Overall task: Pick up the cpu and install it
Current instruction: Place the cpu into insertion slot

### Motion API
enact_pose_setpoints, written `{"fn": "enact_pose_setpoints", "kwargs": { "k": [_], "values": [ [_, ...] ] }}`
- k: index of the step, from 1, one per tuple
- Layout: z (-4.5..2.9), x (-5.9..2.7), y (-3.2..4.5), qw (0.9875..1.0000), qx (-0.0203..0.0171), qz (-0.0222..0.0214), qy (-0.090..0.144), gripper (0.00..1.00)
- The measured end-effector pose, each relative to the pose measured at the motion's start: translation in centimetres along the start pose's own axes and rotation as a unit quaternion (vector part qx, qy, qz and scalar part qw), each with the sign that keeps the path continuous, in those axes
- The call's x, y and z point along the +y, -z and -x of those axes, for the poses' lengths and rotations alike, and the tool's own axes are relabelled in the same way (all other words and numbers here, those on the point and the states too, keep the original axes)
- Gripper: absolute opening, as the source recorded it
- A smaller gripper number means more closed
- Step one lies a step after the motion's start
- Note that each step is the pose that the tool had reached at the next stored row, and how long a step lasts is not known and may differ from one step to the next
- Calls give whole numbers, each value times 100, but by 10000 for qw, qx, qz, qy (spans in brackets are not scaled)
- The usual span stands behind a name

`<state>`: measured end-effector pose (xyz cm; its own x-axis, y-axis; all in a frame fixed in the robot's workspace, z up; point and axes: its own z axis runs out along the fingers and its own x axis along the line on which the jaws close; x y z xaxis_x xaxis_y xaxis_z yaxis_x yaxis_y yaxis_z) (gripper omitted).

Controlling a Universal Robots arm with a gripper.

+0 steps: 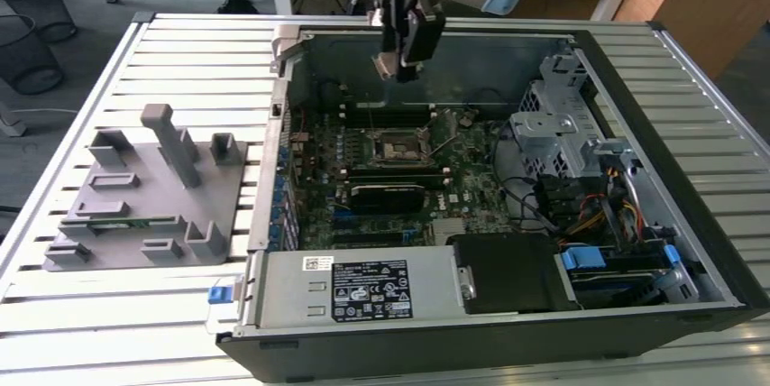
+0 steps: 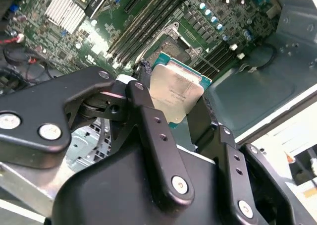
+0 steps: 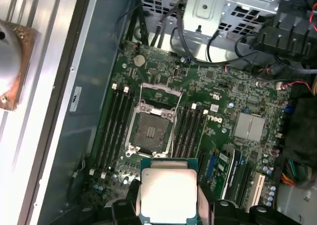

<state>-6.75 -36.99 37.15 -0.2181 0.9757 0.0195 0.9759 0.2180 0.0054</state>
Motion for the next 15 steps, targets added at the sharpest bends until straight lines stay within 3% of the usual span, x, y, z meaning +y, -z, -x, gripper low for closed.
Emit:
{"fn": "enact_pose_setpoints", "kwargs": {
  "k": [5,11,15],
  "values": [
    [-1,0,-9,9992,-2,8,-406,54],
    [-3,1,-27,9960,-4,18,-893,54],
    [-38,32,-82,9955,-6,18,-949,54]
  ]
}}
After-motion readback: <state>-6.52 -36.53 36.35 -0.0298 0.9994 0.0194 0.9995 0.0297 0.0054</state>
